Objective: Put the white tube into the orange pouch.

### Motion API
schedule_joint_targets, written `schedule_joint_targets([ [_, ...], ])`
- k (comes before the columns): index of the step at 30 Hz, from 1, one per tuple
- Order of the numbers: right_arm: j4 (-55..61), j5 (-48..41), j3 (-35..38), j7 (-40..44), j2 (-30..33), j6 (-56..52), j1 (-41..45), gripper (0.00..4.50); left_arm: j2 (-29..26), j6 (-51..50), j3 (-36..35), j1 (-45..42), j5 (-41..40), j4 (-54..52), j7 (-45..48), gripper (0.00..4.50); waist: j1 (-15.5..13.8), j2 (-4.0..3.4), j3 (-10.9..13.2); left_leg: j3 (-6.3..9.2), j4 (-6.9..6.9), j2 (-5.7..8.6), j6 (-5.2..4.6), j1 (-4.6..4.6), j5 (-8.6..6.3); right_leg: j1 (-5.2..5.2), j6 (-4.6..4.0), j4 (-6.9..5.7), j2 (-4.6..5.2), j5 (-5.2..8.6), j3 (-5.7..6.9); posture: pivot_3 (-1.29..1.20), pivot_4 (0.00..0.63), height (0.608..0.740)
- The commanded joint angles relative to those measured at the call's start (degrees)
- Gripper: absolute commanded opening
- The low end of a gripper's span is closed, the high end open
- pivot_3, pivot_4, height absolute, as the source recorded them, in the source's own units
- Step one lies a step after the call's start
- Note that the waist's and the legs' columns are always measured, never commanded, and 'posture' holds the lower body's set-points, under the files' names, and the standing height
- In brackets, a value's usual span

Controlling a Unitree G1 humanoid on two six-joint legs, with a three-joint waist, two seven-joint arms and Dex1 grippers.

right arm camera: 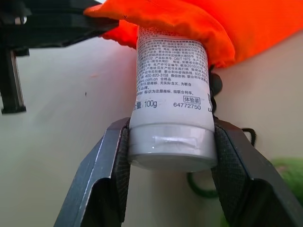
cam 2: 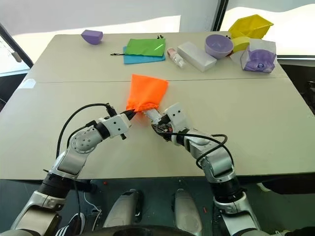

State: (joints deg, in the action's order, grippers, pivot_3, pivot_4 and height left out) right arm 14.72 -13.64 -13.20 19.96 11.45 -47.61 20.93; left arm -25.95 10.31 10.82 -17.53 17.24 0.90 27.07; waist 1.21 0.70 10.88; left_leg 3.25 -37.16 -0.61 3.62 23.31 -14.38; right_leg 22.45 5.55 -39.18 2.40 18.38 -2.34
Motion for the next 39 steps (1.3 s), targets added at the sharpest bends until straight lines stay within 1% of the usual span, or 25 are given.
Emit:
schedule_joint_targets([
  [1,-2.95,2.65,-1.43,-1.71,-1.94,4.24,1.16,1.81,-0.26,0.53,-0.78,0.36,-0.91,-1.67,-0.53,0.0,-0.14,0.0,0.0,0.0,0.0,0.0,0.0,0.0,0.0,0.0,0.0,0.0,0.0,0.0,0.0,0.0,0.15,0.74],
  [2,-3.54,3.29,-1.73,-2.09,-2.31,4.92,1.3,1.81,-0.26,0.45,-0.87,0.53,-1.01,-1.88,-0.51,0.0,-0.17,0.0,0.0,0.0,0.0,0.01,0.0,0.01,0.0,0.0,0.0,0.01,0.02,0.0,0.0,0.0,0.15,0.74],
  [5,-4.77,3.67,0.79,-4.78,-4.57,4.87,2.02,1.81,-0.41,0.27,-1.09,0.89,-1.11,-2.43,-0.36,0.0,-0.15,0.0,0.0,-0.03,-0.01,0.02,0.0,0.02,0.0,-0.01,0.0,0.04,0.06,0.0,-0.01,0.0,0.15,0.74],
  [10,-1.99,1.84,3.33,-4.23,-4.16,2.99,1.14,1.81,-0.53,-0.07,-1.42,1.65,-1.44,-3.36,-0.27,0.0,-0.25,0.0,0.0,-0.01,-0.02,0.02,0.02,0.02,0.02,-0.01,0.0,0.02,0.06,0.0,0.0,0.0,0.15,0.74],
  [14,-2.4,0.56,4.45,-5.34,-6.74,1.67,1.24,1.81,-0.28,-0.3,-1.24,1.41,-1.68,-3.44,-0.22,0.0,-0.15,0.0,0.0,0.0,0.0,0.01,0.02,0.03,0.02,0.0,0.0,0.02,0.05,0.0,0.0,0.0,0.15,0.74],
  [22,-8.74,1.93,5.9,-8.88,-10.86,3.76,4.18,1.81,1.07,-1.34,-1.05,1.11,-3.93,-3.9,0.78,0.0,-0.05,0.0,0.0,-0.02,0.0,0.01,0.02,0.02,0.02,0.01,0.0,0.01,0.03,0.0,0.0,0.0,0.15,0.74],
  [27,-11.4,0.88,6.91,-10.17,-14.0,4.14,6.37,1.81,1.34,-2.37,-0.87,1.53,-4.44,-5.23,1.17,0.0,-0.04,0.0,0.0,-0.01,0.01,0.0,0.03,0.02,0.02,0.01,0.0,0.0,0.04,-0.01,-0.01,0.0,0.15,0.74],
  [32,-15.03,2.47,6.1,-10.84,-15.22,5.92,8.07,1.81,1.72,-2.81,-0.57,1.55,-5.54,-6.07,1.77,0.0,0.03,-0.01,0.0,-0.03,0.01,0.0,0.03,0.02,0.02,0.03,0.0,0.0,0.04,-0.01,-0.01,0.0,0.15,0.74],
  [39,-20.84,2.7,6.51,-10.32,-16.87,8.77,13.32,1.81,1.96,-3.26,-0.35,1.27,-5.86,-6.22,2.15,0.0,0.12,-0.01,0.0,-0.02,0.02,-0.01,0.05,0.01,0.05,0.06,-0.04,-0.03,0.0,-0.03,-0.01,0.0,0.15,0.74],
])
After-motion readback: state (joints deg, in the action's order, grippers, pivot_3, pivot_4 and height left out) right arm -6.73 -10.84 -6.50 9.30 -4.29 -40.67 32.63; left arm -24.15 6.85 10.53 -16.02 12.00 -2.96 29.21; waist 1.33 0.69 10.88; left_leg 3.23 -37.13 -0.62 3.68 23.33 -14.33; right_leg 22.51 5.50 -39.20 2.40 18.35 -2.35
